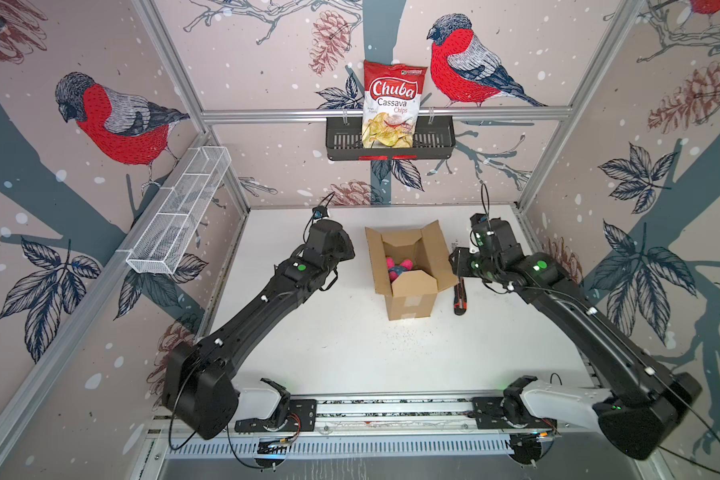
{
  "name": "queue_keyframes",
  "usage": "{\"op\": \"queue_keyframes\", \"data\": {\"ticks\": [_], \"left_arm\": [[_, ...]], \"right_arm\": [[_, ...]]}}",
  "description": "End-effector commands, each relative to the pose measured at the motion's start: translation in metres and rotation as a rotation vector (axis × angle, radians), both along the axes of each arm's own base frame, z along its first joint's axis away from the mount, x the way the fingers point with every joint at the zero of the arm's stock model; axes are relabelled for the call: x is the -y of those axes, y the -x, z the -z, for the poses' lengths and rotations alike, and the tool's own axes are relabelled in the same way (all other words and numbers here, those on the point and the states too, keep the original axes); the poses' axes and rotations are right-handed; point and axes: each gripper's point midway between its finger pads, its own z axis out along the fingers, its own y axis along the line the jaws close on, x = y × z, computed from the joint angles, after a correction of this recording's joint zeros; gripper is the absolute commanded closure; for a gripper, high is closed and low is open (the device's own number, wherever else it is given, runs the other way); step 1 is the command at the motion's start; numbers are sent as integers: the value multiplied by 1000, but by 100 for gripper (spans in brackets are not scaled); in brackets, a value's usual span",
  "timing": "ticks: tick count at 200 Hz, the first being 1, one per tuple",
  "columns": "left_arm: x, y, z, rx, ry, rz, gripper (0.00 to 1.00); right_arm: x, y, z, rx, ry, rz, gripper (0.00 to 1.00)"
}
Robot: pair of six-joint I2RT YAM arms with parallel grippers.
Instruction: Unpack the express box
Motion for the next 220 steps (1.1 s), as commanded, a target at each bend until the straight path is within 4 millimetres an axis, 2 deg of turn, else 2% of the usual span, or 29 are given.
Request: {"op": "queue_keyframes", "data": {"ticks": [1,23,49,82,91,104,129,140,150,179,199,220], "left_arm": [[11,-31,-2,52,29,128,80],[23,-62,13,62,46,207,87],[49,-87,24,77,54,310,90],[72,-113,44,107,43,402,91],[75,-121,48,109,32,414,91],[80,-129,55,109,26,436,92],[85,-139,63,105,26,449,90],[86,-141,64,109,31,451,88],[87,-142,65,110,35,453,88],[89,-145,64,111,42,458,84],[87,-143,58,114,40,452,75],[75,-140,51,110,21,417,64]], "right_arm": [[6,20,8,-36,-63,75,75],[-4,44,20,-102,-73,39,87],[-18,74,38,-201,-44,-17,91],[-32,89,48,-257,-74,-45,90],[-37,91,50,-269,-87,-53,87],[-38,92,48,-280,-92,-43,76],[-31,82,39,-229,-116,32,59],[-30,75,36,-194,-149,64,54],[-28,67,35,-165,-194,94,53],[-21,49,47,-154,-265,144,53],[-15,36,52,-133,-290,171,53],[-15,25,46,-94,-317,167,53]]}}
